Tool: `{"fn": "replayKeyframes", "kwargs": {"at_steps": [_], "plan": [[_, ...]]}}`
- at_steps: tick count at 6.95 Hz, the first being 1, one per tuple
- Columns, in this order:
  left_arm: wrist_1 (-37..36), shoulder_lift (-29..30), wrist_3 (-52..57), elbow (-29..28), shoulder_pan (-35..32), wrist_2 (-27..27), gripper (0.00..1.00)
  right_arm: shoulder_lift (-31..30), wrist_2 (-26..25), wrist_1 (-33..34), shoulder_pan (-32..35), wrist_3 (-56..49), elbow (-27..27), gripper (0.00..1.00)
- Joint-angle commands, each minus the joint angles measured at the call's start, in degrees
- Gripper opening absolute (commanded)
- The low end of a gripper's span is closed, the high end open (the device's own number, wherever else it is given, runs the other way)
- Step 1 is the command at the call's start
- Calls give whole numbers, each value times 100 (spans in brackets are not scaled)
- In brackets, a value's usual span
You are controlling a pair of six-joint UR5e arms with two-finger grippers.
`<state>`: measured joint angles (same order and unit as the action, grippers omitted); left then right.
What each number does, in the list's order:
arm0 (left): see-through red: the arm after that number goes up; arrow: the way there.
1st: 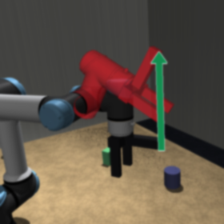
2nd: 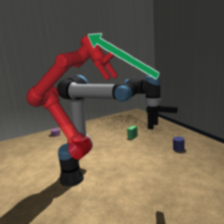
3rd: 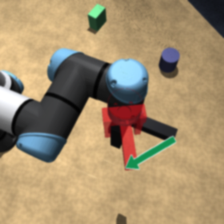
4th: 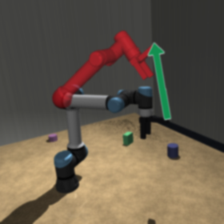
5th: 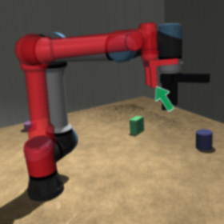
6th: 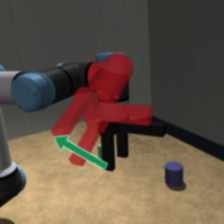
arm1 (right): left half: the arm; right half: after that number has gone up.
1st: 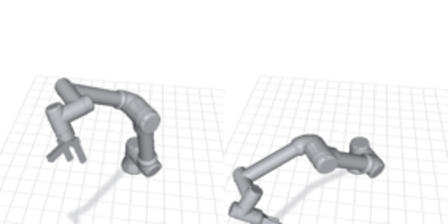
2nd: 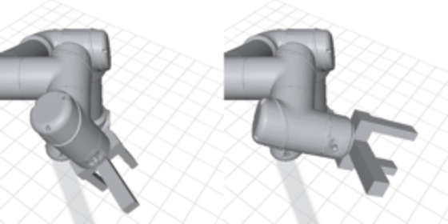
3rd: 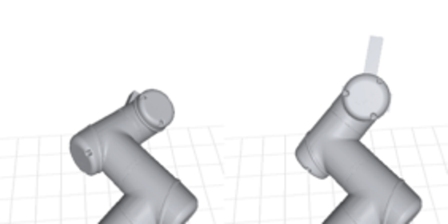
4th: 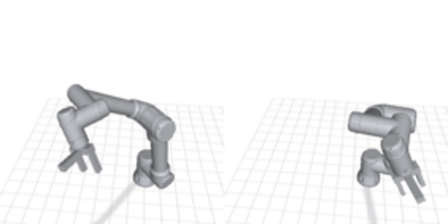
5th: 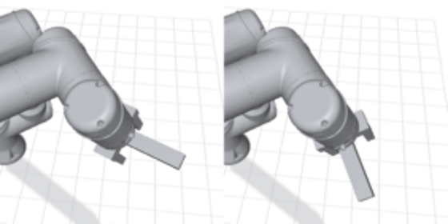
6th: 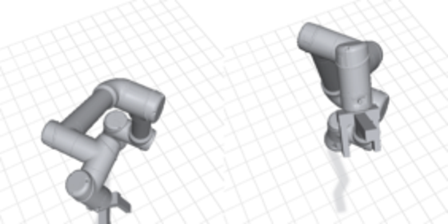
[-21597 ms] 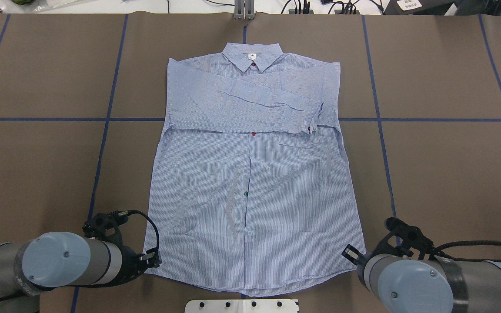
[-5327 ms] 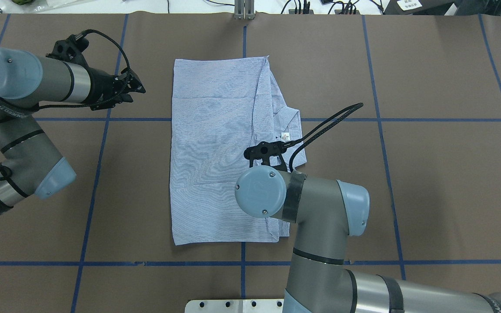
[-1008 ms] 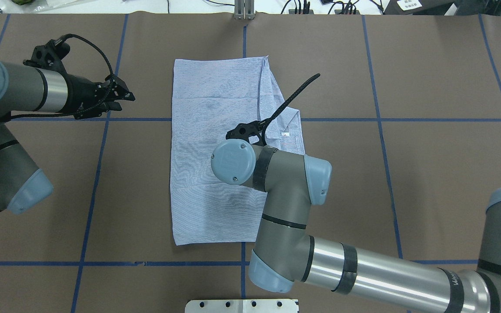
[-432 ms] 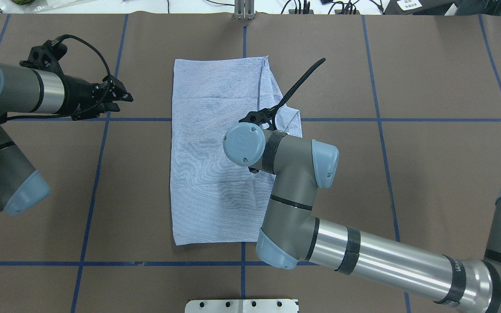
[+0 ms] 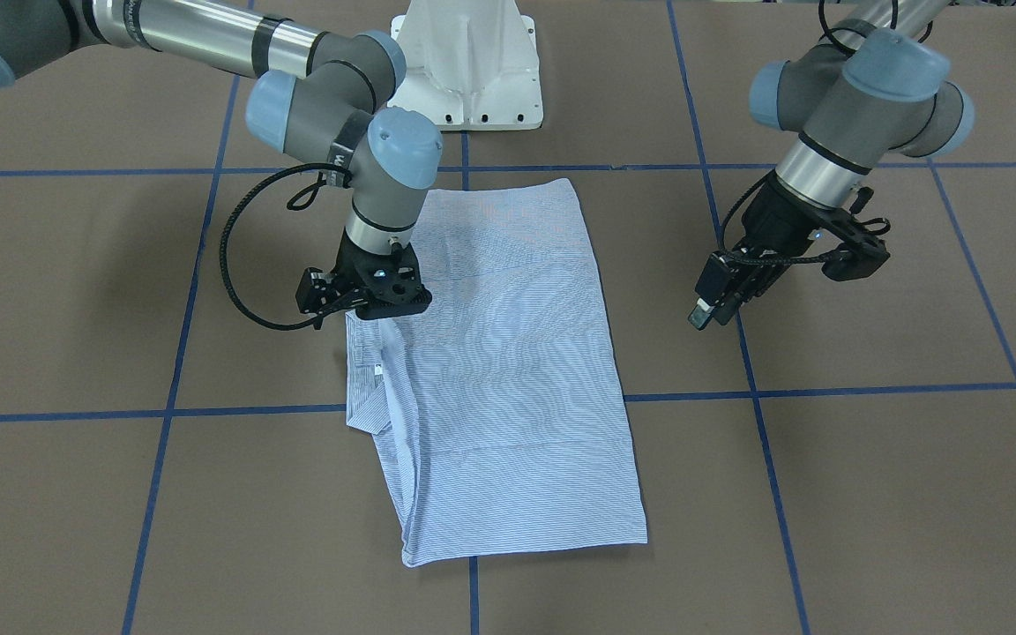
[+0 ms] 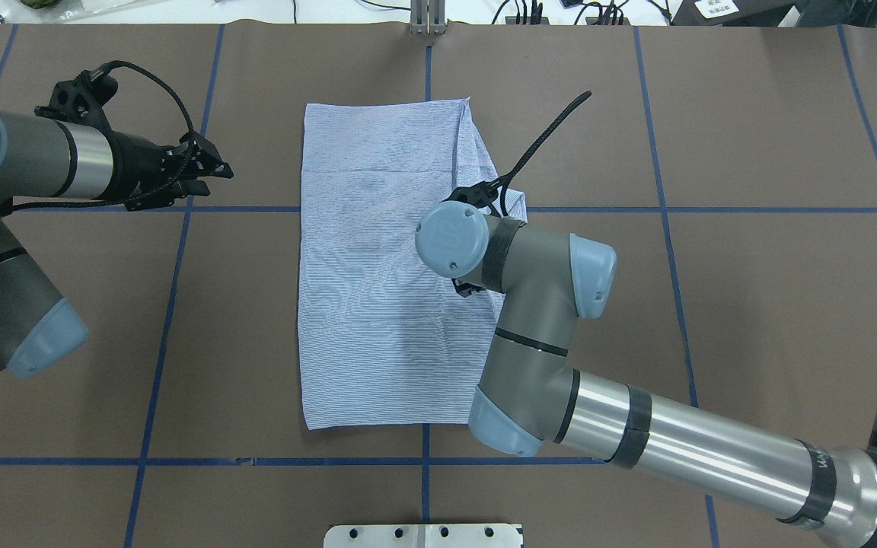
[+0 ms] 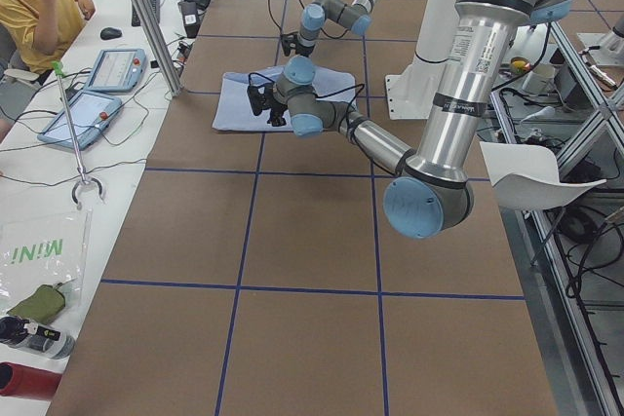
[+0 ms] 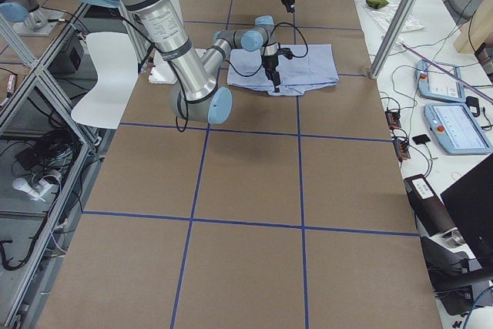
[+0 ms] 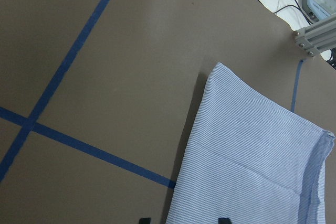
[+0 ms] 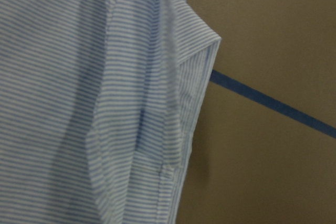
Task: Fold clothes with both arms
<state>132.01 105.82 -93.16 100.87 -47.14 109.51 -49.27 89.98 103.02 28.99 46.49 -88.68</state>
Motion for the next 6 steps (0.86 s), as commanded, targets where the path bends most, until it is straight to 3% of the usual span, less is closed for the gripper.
{"fn": "replayKeyframes", "kwargs": {"at_steps": [1,3,6], "plan": [[-9,0,0,3,3,0,53,-397,72,8,107,-88,-446,100],[0,9,0,11,3,0,53,-389,351,-10,72,871,-832,100],[0,9,0,12,3,0,53,-625,346,-517,-900,4586,-1413,100]]}}
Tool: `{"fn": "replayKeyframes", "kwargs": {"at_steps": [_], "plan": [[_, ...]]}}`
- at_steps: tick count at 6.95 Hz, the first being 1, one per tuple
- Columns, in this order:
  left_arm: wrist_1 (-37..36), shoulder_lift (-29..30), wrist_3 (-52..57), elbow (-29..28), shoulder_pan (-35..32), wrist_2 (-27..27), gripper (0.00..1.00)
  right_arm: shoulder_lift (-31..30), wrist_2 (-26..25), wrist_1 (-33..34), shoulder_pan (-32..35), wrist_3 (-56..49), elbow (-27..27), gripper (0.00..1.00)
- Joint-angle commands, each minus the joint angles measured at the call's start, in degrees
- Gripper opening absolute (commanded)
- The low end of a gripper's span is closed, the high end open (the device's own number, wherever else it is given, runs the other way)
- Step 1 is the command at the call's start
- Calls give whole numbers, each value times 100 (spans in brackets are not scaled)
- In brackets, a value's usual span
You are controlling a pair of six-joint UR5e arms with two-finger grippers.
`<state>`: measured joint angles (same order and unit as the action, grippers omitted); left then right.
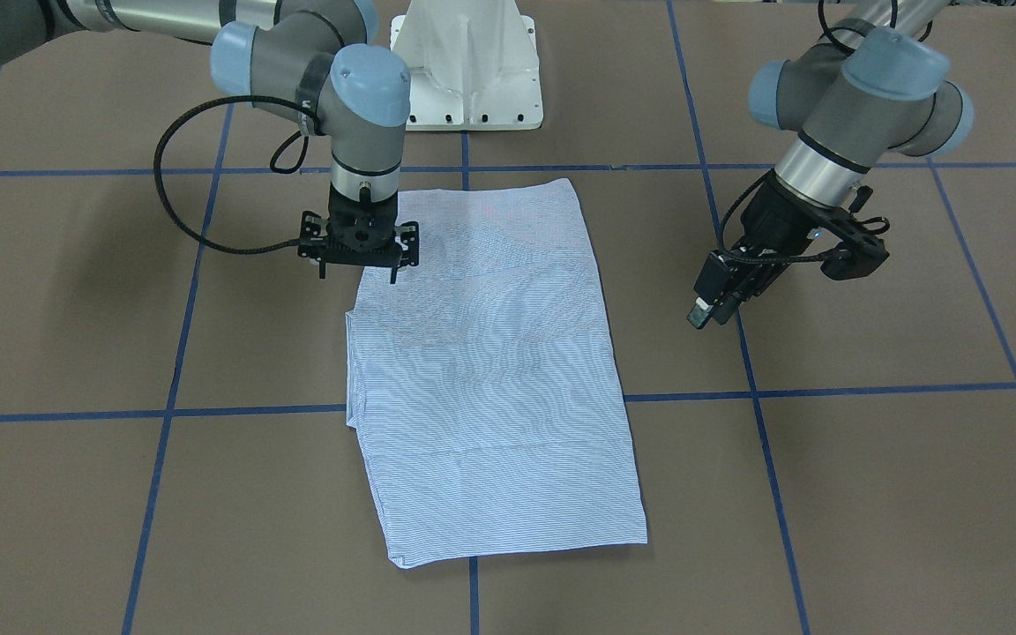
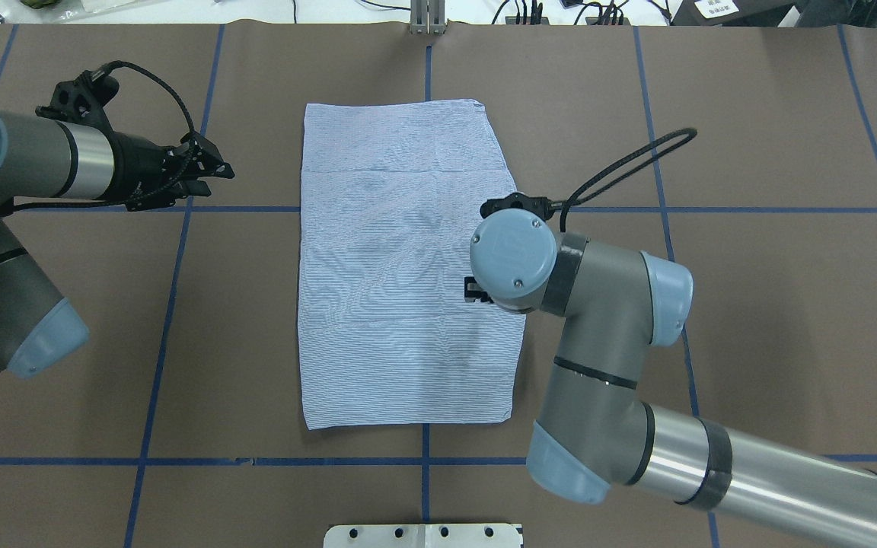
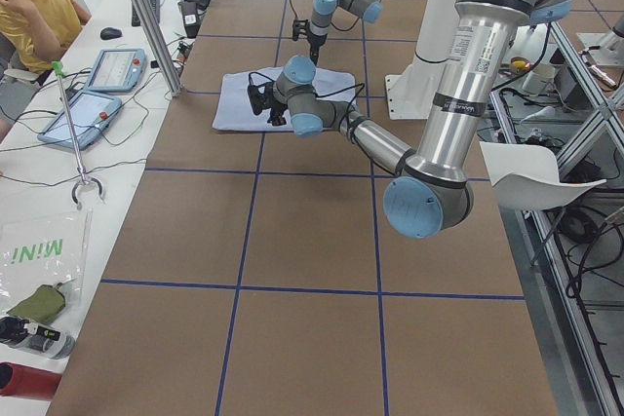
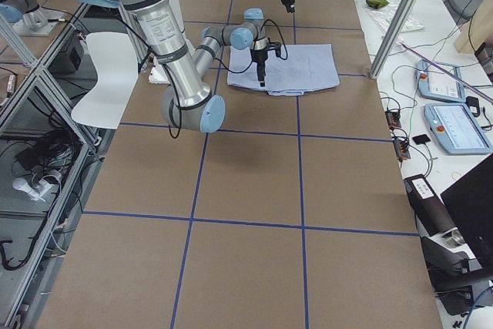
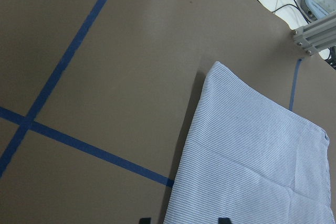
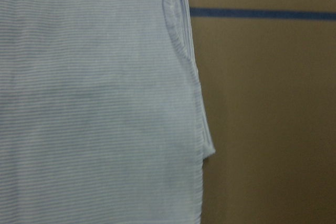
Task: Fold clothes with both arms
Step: 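Move the right gripper to the shirt corner nearest the robot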
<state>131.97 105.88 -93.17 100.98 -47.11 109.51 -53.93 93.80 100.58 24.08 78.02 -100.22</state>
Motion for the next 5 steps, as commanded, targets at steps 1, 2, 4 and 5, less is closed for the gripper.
{"fn": "replayKeyframes", "kwargs": {"at_steps": [1,2,4,5], "plan": [[4,3,0,0,0,0,53,-388,-220,-884,-648,2941,-322,100],[4,3,0,0,0,0,53,-582,-413,-1317,-685,4070,-331,100],[4,3,-26,9,-9,-17,53,-785,-511,-1383,-730,5648,-690,99],[4,3,-26,9,0,-26,53,-812,-625,-1374,-825,6072,-683,98]]}}
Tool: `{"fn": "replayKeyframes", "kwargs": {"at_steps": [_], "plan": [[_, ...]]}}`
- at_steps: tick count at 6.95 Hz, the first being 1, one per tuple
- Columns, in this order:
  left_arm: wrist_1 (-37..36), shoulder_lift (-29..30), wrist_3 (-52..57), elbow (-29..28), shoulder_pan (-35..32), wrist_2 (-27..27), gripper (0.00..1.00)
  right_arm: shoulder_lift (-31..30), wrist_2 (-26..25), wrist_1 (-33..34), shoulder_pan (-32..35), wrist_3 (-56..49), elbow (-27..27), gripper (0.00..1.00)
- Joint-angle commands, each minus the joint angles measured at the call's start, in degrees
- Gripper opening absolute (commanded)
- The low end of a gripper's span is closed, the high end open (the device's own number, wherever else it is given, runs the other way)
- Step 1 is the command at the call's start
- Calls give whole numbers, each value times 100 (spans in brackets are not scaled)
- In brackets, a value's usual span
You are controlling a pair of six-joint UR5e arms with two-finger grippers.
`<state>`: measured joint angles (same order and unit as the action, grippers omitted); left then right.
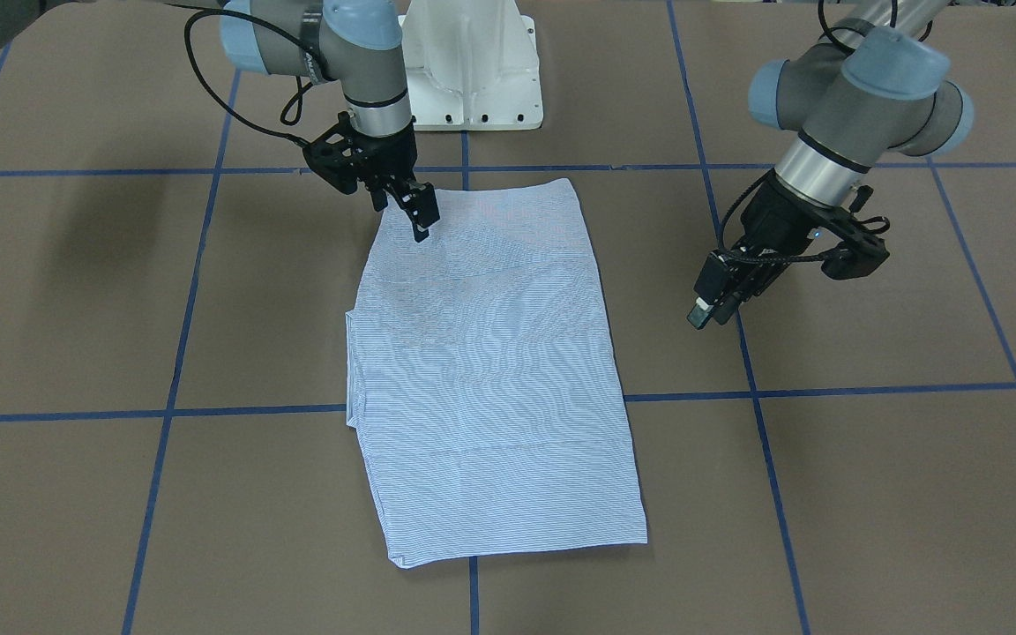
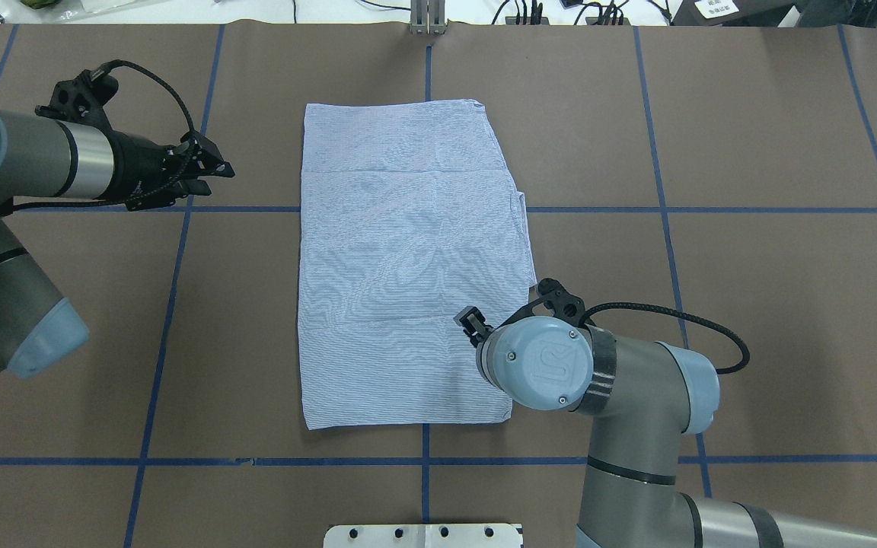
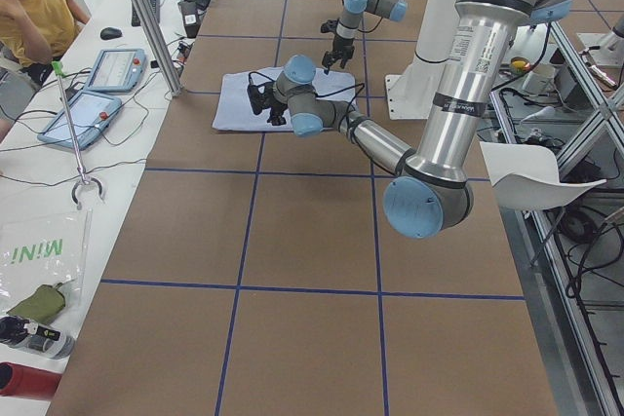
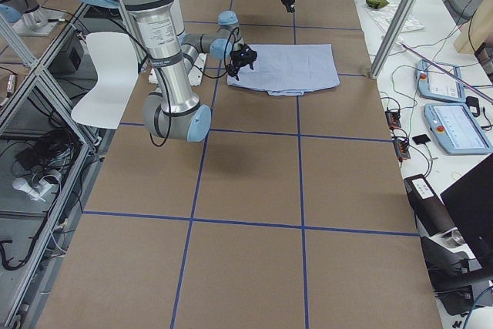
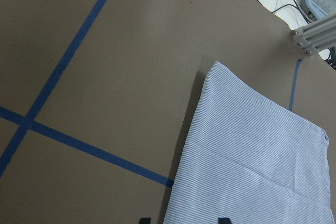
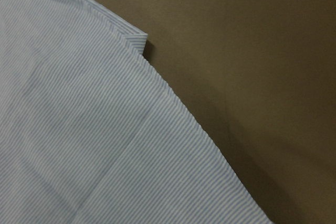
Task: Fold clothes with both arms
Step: 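Move the right gripper to the shirt corner nearest the robot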
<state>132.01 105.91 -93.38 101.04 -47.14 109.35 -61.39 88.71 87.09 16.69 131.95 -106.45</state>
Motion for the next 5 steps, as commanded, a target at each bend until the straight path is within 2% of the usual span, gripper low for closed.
{"fn": "replayKeyframes", "kwargs": {"at_steps": [1,5], "plan": [[0,0,-5,3,-6,-10,53,-145,-196,-25,-183,944,-61,98],[0,9,-5,3,-6,-19,53,-207,-302,-25,-465,1324,18,97]]}}
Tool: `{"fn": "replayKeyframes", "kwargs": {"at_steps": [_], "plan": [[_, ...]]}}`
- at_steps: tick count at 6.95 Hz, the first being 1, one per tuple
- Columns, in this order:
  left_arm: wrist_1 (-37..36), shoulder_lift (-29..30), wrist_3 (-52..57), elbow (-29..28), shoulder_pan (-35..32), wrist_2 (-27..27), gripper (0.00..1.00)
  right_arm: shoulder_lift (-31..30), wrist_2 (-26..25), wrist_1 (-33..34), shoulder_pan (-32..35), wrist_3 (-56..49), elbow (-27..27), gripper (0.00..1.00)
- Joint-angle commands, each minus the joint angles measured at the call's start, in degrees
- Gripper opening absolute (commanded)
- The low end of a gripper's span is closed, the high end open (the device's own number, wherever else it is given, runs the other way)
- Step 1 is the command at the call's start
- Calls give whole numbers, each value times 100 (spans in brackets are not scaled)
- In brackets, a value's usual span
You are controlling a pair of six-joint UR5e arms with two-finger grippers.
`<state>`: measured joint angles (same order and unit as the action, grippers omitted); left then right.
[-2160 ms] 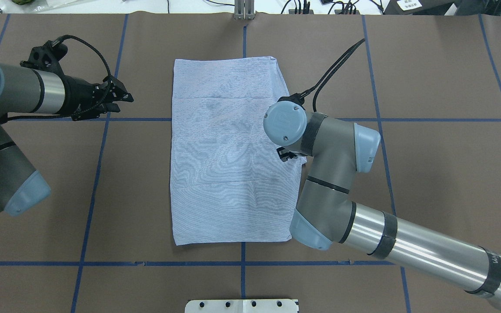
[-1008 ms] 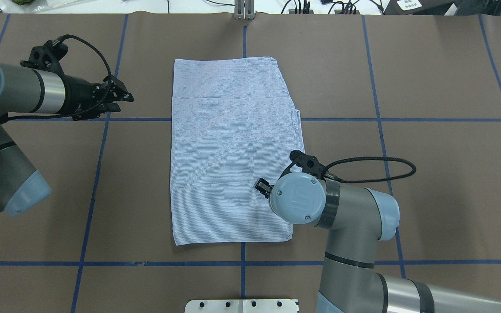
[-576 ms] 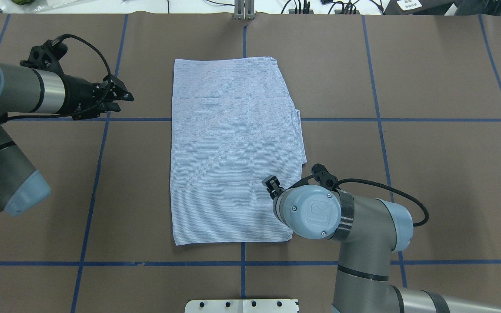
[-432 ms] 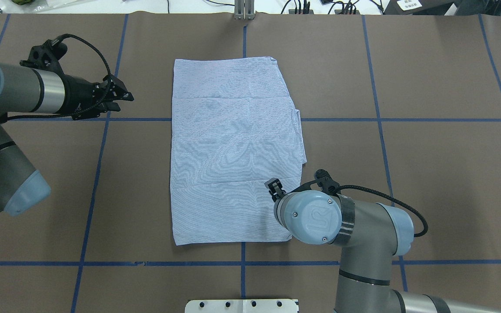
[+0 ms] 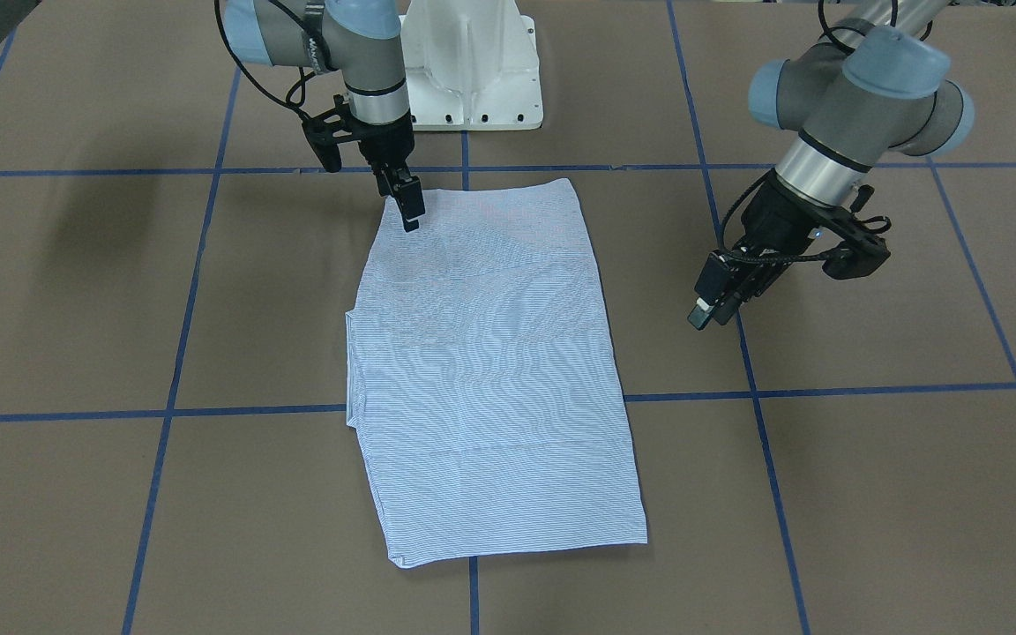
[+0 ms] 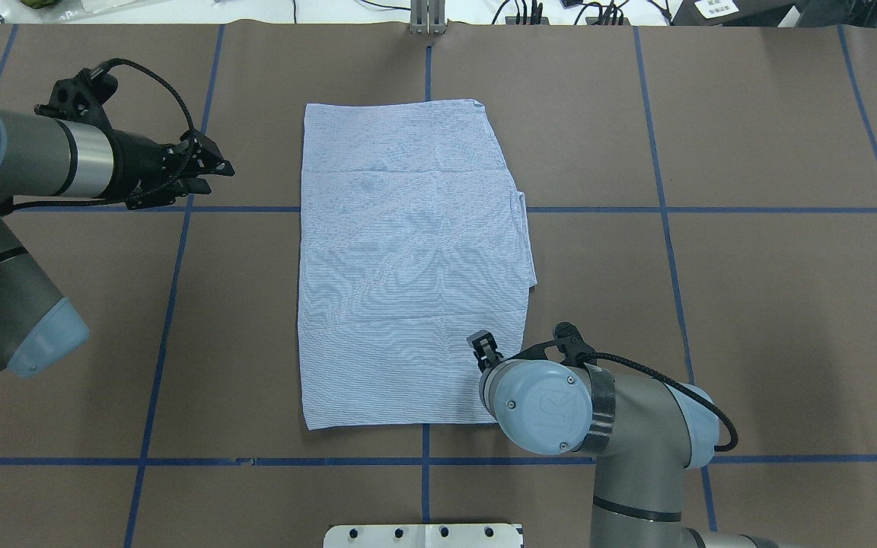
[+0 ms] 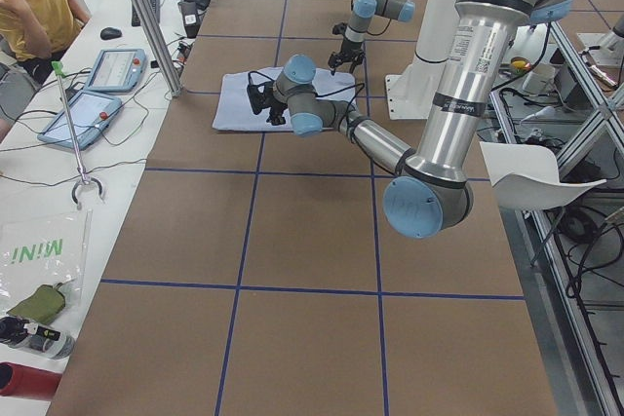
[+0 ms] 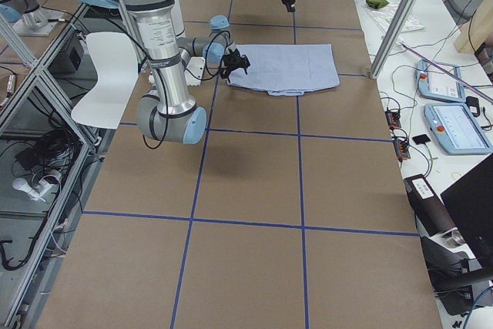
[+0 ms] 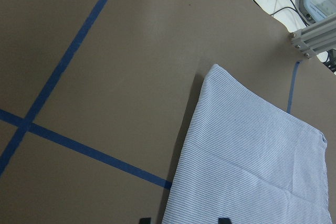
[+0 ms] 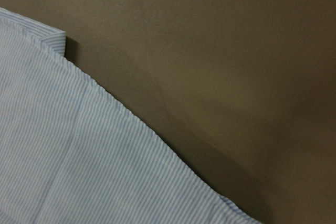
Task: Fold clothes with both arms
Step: 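Move the right gripper to the shirt corner nearest the robot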
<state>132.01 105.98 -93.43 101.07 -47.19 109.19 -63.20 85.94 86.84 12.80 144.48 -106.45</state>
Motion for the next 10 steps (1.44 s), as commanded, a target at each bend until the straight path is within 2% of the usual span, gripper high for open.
{"fn": "replayKeyframes", "kwargs": {"at_steps": [1,2,5,7,8,9,10], "plan": [[0,1,0,0,0,-12,53,-87,-16,0,-102,71,11,96],[0,1,0,0,0,-12,53,-79,-16,0,-120,71,10,92],[0,1,0,35,-9,-12,53,-88,-25,0,-172,71,19,88],[0,1,0,44,-9,-12,53,-96,-25,9,-173,80,19,48],[0,10,-9,44,-9,-3,53,-96,-25,9,-173,106,19,33],[0,10,-9,44,-9,-3,53,-96,-16,9,-173,124,19,11],[0,10,-9,44,-9,-12,53,-88,-7,0,-173,133,19,0]]}}
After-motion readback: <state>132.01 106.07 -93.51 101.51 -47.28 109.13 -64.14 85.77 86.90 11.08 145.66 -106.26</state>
